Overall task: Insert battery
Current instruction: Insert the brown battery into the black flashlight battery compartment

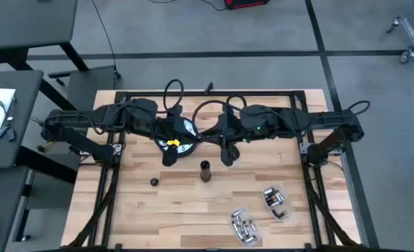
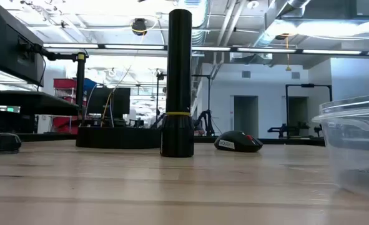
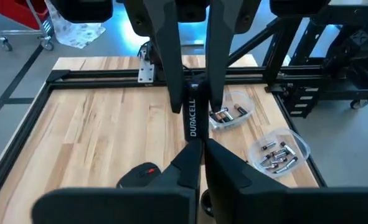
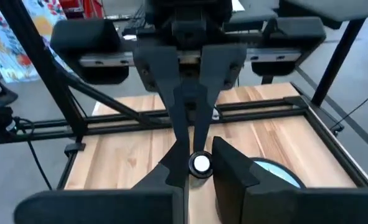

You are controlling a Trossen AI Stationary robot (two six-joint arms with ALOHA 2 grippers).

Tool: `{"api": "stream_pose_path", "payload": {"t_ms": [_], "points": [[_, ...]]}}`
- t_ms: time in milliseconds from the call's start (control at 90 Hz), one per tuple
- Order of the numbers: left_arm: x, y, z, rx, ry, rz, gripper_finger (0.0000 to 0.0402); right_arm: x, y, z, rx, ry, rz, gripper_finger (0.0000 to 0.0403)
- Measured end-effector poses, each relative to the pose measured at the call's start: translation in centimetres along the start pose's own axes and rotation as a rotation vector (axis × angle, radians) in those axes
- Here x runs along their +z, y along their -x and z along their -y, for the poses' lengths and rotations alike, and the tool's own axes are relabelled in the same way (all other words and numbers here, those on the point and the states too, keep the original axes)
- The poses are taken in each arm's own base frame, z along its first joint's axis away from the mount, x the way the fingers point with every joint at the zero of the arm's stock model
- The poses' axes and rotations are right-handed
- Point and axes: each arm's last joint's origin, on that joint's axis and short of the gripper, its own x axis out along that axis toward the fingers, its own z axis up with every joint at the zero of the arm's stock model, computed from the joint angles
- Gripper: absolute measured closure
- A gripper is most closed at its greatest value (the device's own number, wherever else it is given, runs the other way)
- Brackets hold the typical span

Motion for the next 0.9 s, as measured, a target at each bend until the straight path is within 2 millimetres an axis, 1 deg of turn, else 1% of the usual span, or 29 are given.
{"api": "stream_pose_path", "payload": {"t_ms": [122,189,322,467,589,700,900], "points": [[0.1,0.1,0.0,0.007,0.000,0.010,0.0402,-0.1,0.0,0.0,-0.002,-0.001,-0.011,0.0374],[0.3,0.4,0.0,0.009,0.005,0.008,0.0402,-0.4,0.0,0.1,-0.006,0.000,-0.046,0.0374],[0.8,2.0,0.1,0.004,0.038,-0.005,0.0402,-2.0,0.2,-0.6,-0.001,-0.018,-0.195,0.0374],[0.3,3.6,0.2,0.026,0.068,-0.073,0.0402,-4.3,-0.7,-1.8,0.022,-0.033,-0.286,0.0374],[-0.6,4.7,0.2,0.093,0.080,-0.163,0.0402,-6.0,-1.8,-2.4,0.028,-0.060,-0.271,0.0374],[-0.8,5.0,0.1,0.117,0.085,-0.192,0.0402,-7.1,-2.4,-2.5,0.020,-0.063,-0.270,0.0374],[-0.9,5.1,0.1,0.117,0.086,-0.198,0.0402,-8.0,-3.2,-1.8,-0.014,-0.073,-0.251,0.0374]]}}
